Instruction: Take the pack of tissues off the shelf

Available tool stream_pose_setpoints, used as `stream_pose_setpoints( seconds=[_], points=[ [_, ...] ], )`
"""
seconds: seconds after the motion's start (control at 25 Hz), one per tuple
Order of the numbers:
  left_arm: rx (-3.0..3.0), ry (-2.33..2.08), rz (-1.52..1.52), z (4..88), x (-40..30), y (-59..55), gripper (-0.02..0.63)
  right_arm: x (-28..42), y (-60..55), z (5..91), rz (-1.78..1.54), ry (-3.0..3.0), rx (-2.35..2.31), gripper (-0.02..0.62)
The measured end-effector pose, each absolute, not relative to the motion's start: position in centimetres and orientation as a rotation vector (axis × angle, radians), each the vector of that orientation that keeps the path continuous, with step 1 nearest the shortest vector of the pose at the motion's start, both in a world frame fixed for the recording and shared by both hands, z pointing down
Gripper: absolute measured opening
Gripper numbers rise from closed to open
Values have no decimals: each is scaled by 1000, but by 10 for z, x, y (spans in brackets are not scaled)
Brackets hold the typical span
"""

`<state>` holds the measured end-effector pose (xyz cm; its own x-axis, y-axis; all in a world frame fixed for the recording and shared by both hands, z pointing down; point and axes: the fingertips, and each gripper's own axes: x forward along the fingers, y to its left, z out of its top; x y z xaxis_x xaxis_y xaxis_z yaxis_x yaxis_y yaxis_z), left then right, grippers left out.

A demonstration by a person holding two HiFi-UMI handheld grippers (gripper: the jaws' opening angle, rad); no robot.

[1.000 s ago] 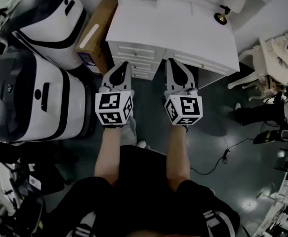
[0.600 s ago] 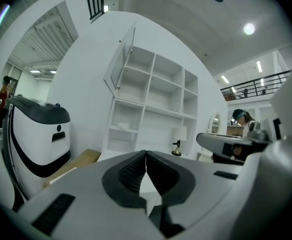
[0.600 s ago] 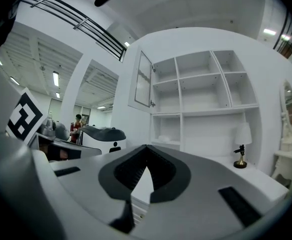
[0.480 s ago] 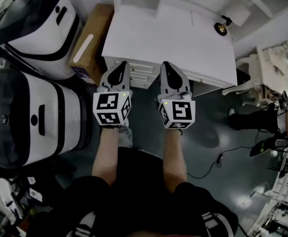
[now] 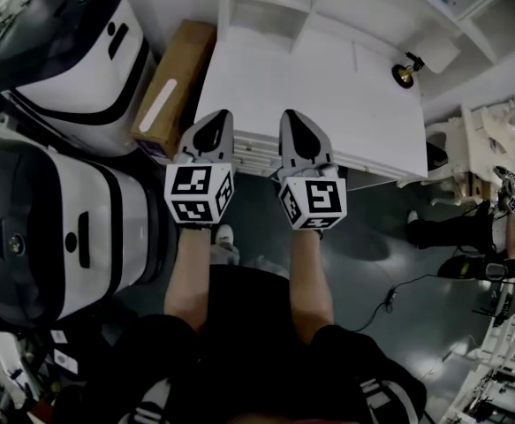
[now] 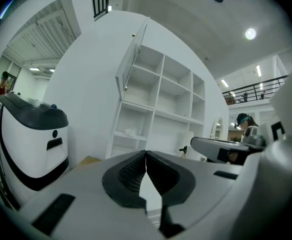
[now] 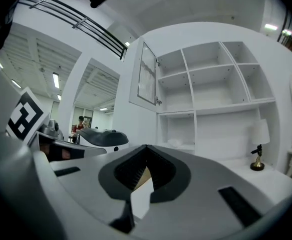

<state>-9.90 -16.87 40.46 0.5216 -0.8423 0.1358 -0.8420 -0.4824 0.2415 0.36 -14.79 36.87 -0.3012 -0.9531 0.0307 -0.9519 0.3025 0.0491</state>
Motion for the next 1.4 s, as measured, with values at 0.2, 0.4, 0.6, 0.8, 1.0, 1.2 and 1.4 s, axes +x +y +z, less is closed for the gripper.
stream_pose_setpoints(
  seconds=[0.2, 0.4, 0.6, 0.8, 1.0, 1.2, 1.4],
  points=[
    [2499, -1383, -9, 406, -104, -183, 11, 11, -163, 372, 20, -2475, 1880, 18],
    [2507, -1326, -41, 401, -99, -192, 11, 13, -174, 363, 22, -2473, 1898, 18],
    [2515, -1313, -53, 396, -91, -202, 11, 16, -185, 356, 5, -2474, 1879, 18],
    [2508, -1340, -53, 395, -99, -219, 11, 12, -204, 359, 30, -2510, 1868, 18],
    [2498, -1370, -20, 397, -97, -253, 11, 17, -238, 359, 29, -2541, 1869, 18],
    [2491, -1361, -49, 396, -83, -290, 11, 46, -276, 354, 33, -2533, 1940, 18],
    [2484, -1354, -27, 404, -68, -330, 11, 63, -316, 367, 84, -2520, 1939, 18]
  ],
)
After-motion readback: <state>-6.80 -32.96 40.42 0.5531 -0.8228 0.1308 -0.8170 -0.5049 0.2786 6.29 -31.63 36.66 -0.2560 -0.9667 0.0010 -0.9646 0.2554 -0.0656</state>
